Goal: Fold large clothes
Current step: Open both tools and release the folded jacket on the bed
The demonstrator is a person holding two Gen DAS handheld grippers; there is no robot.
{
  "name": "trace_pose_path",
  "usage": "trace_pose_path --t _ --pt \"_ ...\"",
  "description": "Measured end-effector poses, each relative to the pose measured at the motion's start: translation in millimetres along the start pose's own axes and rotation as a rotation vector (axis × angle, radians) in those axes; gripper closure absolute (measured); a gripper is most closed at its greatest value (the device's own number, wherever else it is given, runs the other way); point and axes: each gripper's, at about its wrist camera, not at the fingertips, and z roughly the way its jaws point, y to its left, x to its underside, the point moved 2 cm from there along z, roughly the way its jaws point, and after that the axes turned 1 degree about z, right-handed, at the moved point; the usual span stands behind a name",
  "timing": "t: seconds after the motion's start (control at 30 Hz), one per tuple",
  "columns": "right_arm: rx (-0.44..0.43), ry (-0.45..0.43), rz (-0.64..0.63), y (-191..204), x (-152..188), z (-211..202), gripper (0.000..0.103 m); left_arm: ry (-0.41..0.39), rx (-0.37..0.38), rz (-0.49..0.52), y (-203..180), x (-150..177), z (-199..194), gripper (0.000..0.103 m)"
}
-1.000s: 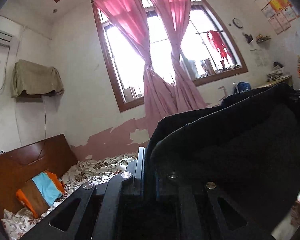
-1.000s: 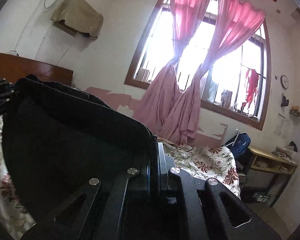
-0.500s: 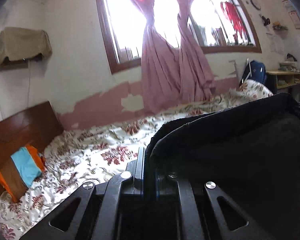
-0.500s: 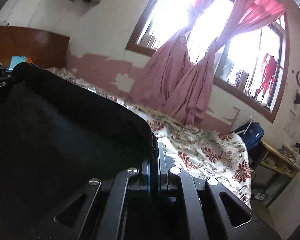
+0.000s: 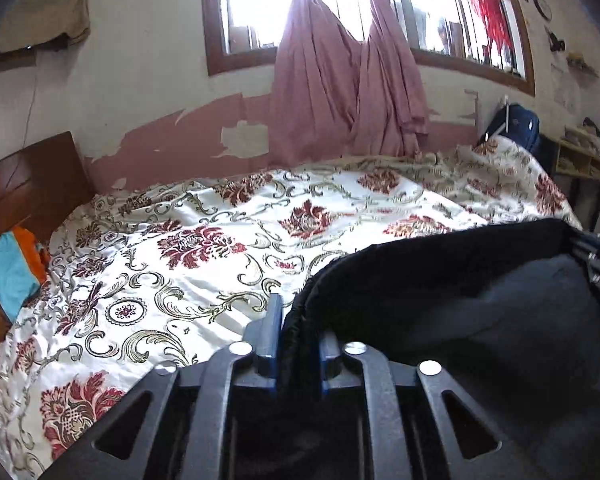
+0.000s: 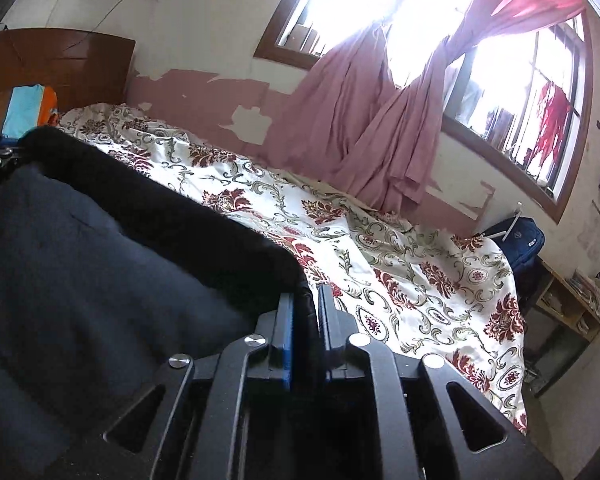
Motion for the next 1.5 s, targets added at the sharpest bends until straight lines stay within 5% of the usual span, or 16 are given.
trace_pose_path --t 0.07,0.1,0.13,0.27,0.33,0.57,0.77,1.0,1.5 --pt "0.007 -0.016 -0.002 -2.1 -0.3 -7.4 0.078 -0.056 0.011 -0.010 0.4 -1.5 -13.1 0.057" --pt "0.008 -0.025 -0.002 -3.1 -0.5 -12.2 0.065 -0.085 0.008 -0.014 0.4 -3.6 -20.1 0.027" --pt "0.009 -0.034 -0.001 -4.2 -1.4 -17.2 0.054 -0.110 0.000 -0.017 1.5 -6.9 -25.0 0.013" --pt "-0.017 -0.062 -0.010 -6.9 -1.5 -45.1 0.043 -0.149 0.015 0.009 -3.9 -10.7 -47.5 0.013" --pt "-0.065 -0.054 -0.002 -6.5 5.9 -61.3 0.025 -0.132 0.028 0.027 -7.1 -3.1 -58.3 0.013" --pt "-0.395 0.010 0.115 3.8 43.0 -86.5 0.020 -0.083 0.179 0.040 -19.4 49.3 -84.6 0.005" --pt "-0.325 0.117 0.208 -2.7 60.6 -46.9 0.017 0.050 0.159 0.088 -39.1 62.6 -42.2 0.004" --pt "-0.202 0.182 0.370 -28.5 84.0 1.9 0.016 0.121 0.137 -0.001 -40.1 50.7 11.8 0.002" --pt "-0.295 0.245 0.516 -25.6 120.8 48.1 0.006 0.170 0.271 -0.171 -26.0 75.3 56.8 0.000"
